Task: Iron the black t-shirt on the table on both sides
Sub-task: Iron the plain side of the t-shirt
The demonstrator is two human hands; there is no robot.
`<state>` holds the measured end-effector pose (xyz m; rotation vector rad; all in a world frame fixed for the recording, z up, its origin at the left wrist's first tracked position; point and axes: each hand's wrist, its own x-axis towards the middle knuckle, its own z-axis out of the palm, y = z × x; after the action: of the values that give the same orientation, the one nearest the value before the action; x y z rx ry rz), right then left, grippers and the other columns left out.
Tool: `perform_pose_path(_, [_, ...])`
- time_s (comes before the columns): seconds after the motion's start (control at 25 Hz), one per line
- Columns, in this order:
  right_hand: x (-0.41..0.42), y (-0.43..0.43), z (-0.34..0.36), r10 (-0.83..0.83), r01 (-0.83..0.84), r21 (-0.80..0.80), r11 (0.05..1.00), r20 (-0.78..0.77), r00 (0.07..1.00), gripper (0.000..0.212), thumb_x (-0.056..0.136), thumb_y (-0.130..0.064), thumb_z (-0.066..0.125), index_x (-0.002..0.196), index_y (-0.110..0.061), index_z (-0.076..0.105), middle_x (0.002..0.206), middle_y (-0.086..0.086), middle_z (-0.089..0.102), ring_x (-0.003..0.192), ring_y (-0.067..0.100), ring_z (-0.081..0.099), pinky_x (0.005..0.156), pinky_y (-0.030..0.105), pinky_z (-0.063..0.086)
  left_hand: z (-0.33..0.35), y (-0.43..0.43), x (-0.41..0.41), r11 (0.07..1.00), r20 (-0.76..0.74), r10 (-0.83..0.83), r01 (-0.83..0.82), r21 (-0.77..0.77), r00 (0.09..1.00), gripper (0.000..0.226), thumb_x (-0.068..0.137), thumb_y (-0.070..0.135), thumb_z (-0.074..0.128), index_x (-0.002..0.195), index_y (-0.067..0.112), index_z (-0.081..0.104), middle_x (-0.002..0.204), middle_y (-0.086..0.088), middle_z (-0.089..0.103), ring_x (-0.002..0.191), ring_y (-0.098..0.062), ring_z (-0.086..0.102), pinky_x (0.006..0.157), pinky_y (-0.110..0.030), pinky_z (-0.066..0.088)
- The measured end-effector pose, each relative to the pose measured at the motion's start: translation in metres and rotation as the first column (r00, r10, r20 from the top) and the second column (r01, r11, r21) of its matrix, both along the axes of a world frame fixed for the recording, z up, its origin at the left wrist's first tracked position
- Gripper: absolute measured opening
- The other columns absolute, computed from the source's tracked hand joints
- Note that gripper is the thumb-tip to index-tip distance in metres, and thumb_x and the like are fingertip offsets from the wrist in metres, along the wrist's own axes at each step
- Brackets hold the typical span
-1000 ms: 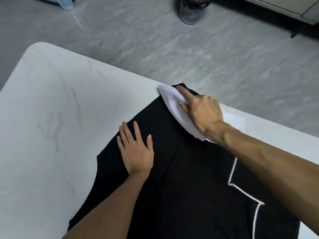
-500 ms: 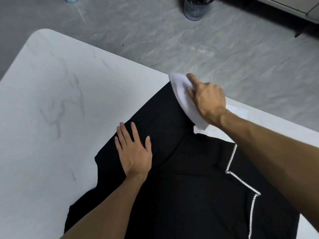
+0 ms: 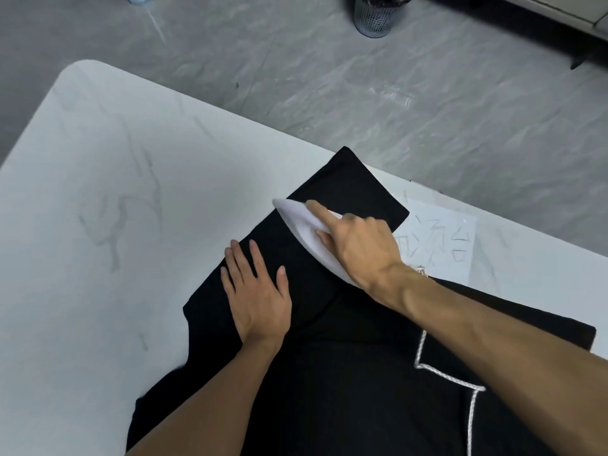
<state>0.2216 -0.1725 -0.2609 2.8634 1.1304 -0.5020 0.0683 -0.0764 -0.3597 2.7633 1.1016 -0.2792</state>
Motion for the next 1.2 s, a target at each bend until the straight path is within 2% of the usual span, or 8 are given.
perform_pose_path(0.28, [0.084,-0.032,-0.004,-0.253,0.252,0.027,0.967,0.152,0.955,0.045,0.101,-0.038,0.037,0.145,-0.033,0.03,0.094,0.024,0.065,0.082,0.043,0.062,0.064,0.039,0.035,0.0,0.0,-0.001,1.0,-0.017,-0.002,0.002,-0.006,1.0,0.069,0.102,0.049,0.014,0.155,0.006,0.012,0.161,-0.024,0.01,0.15,-0.035,0.012,0.122,-0.049,0.015])
perform_pose_path(0.52, [0.089,-0.068,0.038,-0.455,0.433,0.204,0.878,0.076,0.887,0.04,0.098,-0.038,0.042,0.138,-0.035,0.037,0.095,0.024,0.064,0.085,0.047,0.057,0.068,0.039,0.032,0.003,0.0,0.001,1.0,-0.013,-0.017,0.017,-0.021,1.0,0.07,0.101,0.05,0.014,0.155,0.005,0.013,0.161,-0.025,0.01,0.15,-0.035,0.011,0.122,-0.049,0.015])
perform_pose_path(0.64, [0.039,-0.083,0.047,-0.522,0.515,0.23,0.826,-0.035,0.852,0.042,0.097,-0.042,0.042,0.138,-0.038,0.037,0.098,0.016,0.068,0.089,0.044,0.058,0.072,0.041,0.039,0.006,0.009,0.01,0.999,0.012,-0.012,0.013,-0.053,1.0,0.069,0.102,0.05,0.012,0.155,0.005,0.014,0.161,-0.024,0.01,0.15,-0.035,0.009,0.122,-0.048,0.013])
perform_pose_path(0.76, [-0.014,-0.095,0.038,-0.6,0.645,0.193,0.74,-0.246,0.762,0.045,0.097,-0.043,0.041,0.141,-0.037,0.033,0.106,0.008,0.069,0.086,0.04,0.063,0.087,0.045,0.046,0.012,0.033,0.043,0.988,0.007,-0.021,0.022,-0.152,1.0,0.069,0.103,0.049,0.018,0.156,0.007,0.006,0.163,-0.02,0.0,0.152,-0.032,-0.001,0.124,-0.044,0.003])
perform_pose_path(0.84, [-0.044,-0.093,0.041,-0.63,0.727,0.182,0.662,-0.39,0.671,0.049,0.096,-0.04,0.042,0.143,-0.038,0.027,0.104,0.01,0.068,0.083,0.039,0.064,0.087,0.047,0.049,0.023,0.051,0.051,0.978,0.047,-0.171,0.175,-0.113,0.984,0.065,0.104,0.043,0.026,0.156,0.008,0.01,0.163,-0.019,0.003,0.152,-0.031,0.003,0.123,-0.043,0.003])
perform_pose_path(0.92, [-0.075,-0.076,0.051,-0.633,0.769,0.185,0.612,-0.469,0.616,0.053,0.096,-0.03,0.043,0.145,-0.039,0.024,0.087,0.009,0.066,0.076,0.035,0.062,0.081,0.045,0.051,0.033,0.074,0.036,0.902,0.076,-0.428,0.431,-0.029,0.9,0.057,0.105,0.035,0.029,0.156,0.012,0.015,0.164,-0.014,0.009,0.151,-0.029,0.009,0.123,-0.044,0.007])
perform_pose_path(1.0, [-0.103,-0.044,0.058,-0.606,0.741,0.202,0.64,-0.459,0.649,0.058,0.098,-0.022,0.044,0.15,-0.035,0.022,0.074,0.004,0.061,0.069,0.029,0.058,0.078,0.041,0.049,0.035,0.103,0.011,0.824,0.062,-0.564,0.567,-0.029,0.823,0.054,0.106,0.032,0.027,0.157,0.015,0.015,0.164,-0.009,0.01,0.152,-0.027,0.008,0.124,-0.044,0.009])
perform_pose_path(1.2, [-0.146,0.059,0.027,-0.516,0.601,0.16,0.783,-0.373,0.771,0.059,0.101,-0.026,0.037,0.152,-0.04,0.009,0.09,0.007,0.06,0.077,0.03,0.059,0.07,0.037,0.043,0.013,0.155,-0.043,0.892,-0.051,-0.453,0.452,-0.017,0.89,0.055,0.105,0.039,0.018,0.157,0.021,0.015,0.164,-0.008,0.011,0.152,-0.029,0.007,0.122,-0.046,0.013])
